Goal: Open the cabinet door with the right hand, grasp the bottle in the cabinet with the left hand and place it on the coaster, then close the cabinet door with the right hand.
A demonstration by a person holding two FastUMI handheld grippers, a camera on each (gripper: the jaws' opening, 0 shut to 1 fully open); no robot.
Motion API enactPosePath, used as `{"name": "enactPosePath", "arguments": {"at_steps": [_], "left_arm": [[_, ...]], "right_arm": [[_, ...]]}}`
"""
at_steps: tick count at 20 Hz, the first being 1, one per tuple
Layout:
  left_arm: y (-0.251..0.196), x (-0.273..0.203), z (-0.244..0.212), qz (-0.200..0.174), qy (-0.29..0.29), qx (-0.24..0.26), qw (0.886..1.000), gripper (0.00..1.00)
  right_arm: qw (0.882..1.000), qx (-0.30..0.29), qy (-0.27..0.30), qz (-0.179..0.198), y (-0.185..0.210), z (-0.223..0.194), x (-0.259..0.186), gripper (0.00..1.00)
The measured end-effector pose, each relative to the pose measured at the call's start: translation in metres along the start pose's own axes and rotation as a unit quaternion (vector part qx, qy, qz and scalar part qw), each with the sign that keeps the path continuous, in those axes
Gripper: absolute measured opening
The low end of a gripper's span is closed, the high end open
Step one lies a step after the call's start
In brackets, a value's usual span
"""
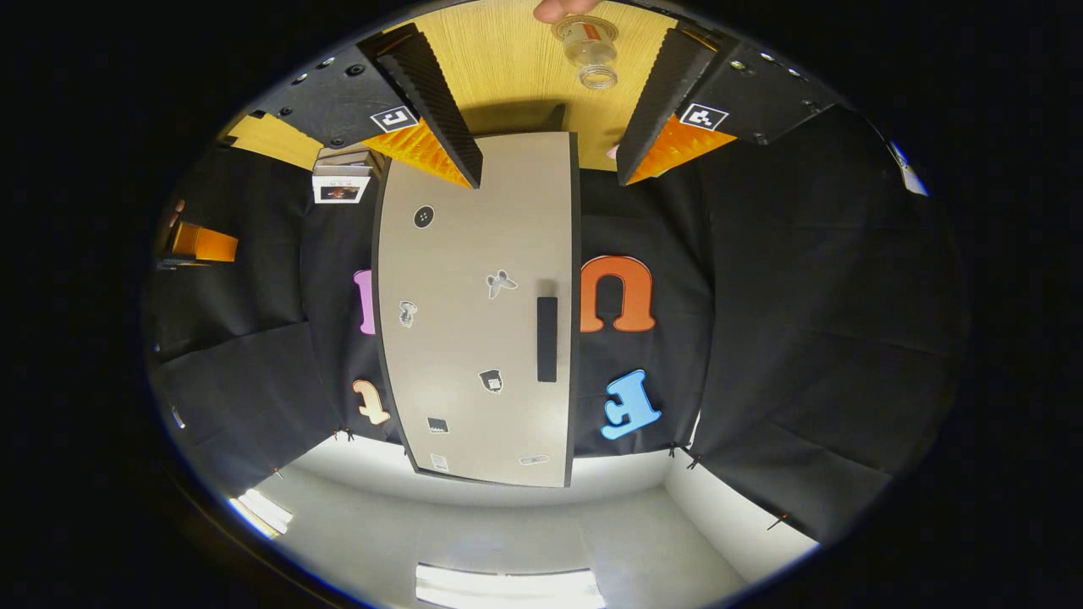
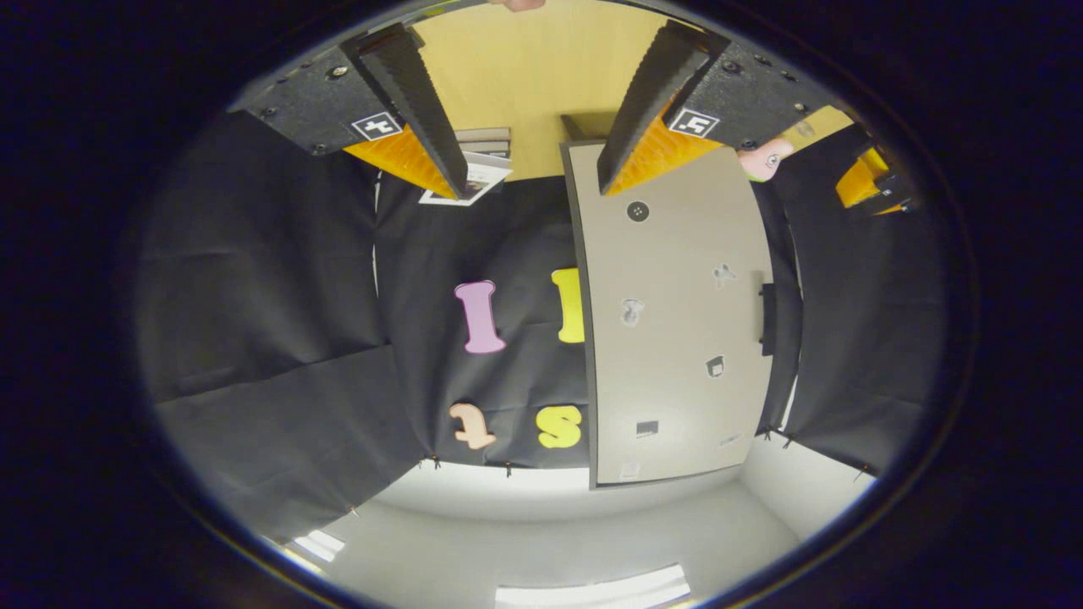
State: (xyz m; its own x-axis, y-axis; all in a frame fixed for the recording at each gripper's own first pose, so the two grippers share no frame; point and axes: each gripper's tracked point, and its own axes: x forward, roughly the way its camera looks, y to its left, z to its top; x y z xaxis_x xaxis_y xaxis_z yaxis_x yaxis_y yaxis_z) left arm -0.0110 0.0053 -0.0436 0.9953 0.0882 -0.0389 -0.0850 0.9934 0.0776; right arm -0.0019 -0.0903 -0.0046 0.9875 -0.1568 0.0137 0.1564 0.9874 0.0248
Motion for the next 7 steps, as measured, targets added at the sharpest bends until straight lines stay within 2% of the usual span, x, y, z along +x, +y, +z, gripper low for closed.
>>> {"name": "enactPosePath", "arguments": {"at_steps": [2,3,4,5,7], "left_arm": [[-0.0008,0.0014,-0.0007,0.000,-0.001,-0.001,1.000,0.96],[-0.0009,0.0014,0.0000,0.000,-0.001,-0.001,1.000,0.96],[-0.0006,0.0015,0.0004,0.000,-0.002,-0.001,1.000,0.96],[-0.0018,0.0018,0.0003,-0.001,-0.001,-0.001,1.000,0.96],[-0.0023,0.0017,0.0015,-0.001,-0.002,0.000,1.000,1.00]], "right_arm": [[1.000,-0.002,-0.002,0.003,0.0003,0.0011,0.0016,0.99],[1.000,-0.004,-0.001,0.005,0.0017,0.0007,0.0021,0.95],[1.000,-0.004,-0.002,0.007,0.0032,0.0010,0.0020,0.99],[1.000,-0.003,-0.002,0.008,0.0038,0.0011,0.0020,0.95],[1.000,0.001,-0.002,0.010,0.0053,0.0012,0.0020,0.95]]}}
